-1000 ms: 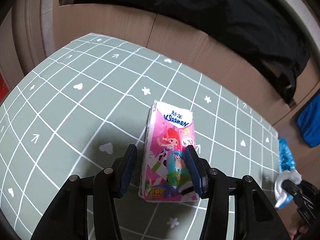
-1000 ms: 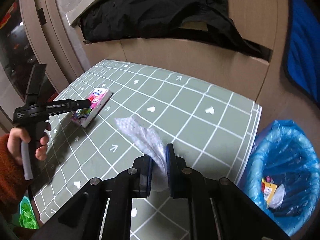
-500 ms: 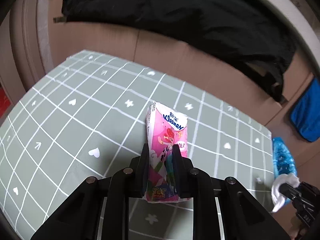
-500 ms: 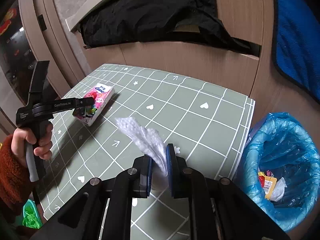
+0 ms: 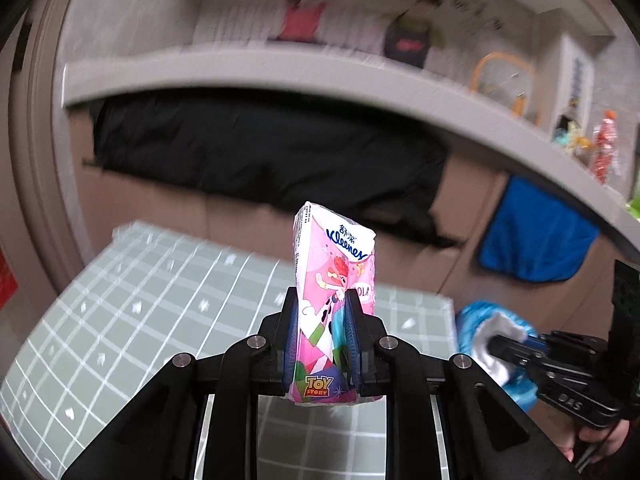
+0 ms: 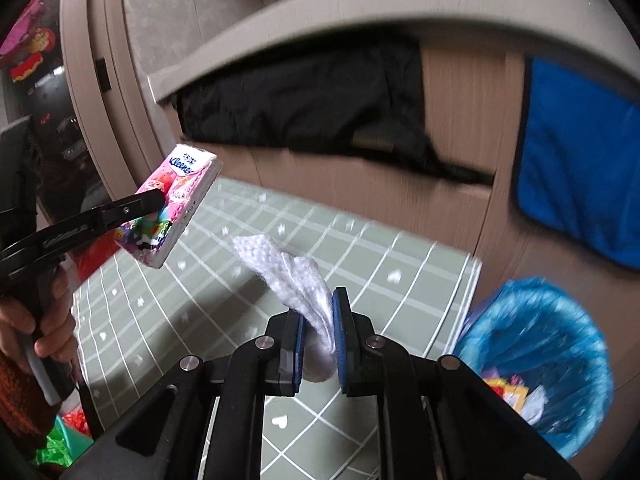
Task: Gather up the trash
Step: 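Carry the tissue pack and white tissue with both tools over the bin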
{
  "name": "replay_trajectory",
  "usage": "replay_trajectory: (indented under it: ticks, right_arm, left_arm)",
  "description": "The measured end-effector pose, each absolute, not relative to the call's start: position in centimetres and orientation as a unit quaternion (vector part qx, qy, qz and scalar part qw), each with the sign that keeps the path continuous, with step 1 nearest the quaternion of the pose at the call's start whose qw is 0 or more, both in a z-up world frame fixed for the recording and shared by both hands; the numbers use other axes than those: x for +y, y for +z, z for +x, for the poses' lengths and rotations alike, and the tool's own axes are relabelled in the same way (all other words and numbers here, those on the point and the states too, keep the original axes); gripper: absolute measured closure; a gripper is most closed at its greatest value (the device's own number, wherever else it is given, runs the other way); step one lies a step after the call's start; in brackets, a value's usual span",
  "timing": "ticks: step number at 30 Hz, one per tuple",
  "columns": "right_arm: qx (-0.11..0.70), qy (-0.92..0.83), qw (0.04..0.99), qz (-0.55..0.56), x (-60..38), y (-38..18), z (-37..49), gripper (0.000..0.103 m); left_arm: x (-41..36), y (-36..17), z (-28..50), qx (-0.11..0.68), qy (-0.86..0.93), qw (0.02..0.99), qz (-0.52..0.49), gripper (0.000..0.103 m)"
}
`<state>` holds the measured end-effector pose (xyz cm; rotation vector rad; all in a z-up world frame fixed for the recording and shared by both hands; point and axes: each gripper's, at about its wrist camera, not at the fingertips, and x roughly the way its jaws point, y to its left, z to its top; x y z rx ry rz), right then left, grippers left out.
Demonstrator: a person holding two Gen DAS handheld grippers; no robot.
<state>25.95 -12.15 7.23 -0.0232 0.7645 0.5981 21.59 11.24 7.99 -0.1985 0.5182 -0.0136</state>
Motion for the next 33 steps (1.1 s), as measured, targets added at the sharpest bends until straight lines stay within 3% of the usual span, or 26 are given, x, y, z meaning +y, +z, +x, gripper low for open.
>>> replay_trajectory:
  ticks: [16, 24, 33]
  right_arm:
    - [0.239, 0.227, 0.944, -0.012, -20.9, 16.5, 22.5, 0.091]
    - [0.222, 0.160, 0.962, 0.002, -27.4, 17.1, 21.4, 0.091]
    - [0.240, 0.119, 0.963, 0.025, -33.2, 15.0, 21.6, 0.091]
  left_arm:
    - [-0.6, 15.3, 20.7, 0.174, -0.091, 0.980, -0.034, 0.081]
    - [-8.3, 16.3, 21.3, 0.152, -0.147, 0.977, -0.007, 0.081]
    - [-13.9, 13.2, 23.4, 0.201, -0.186, 0.962, -0.007, 0.081]
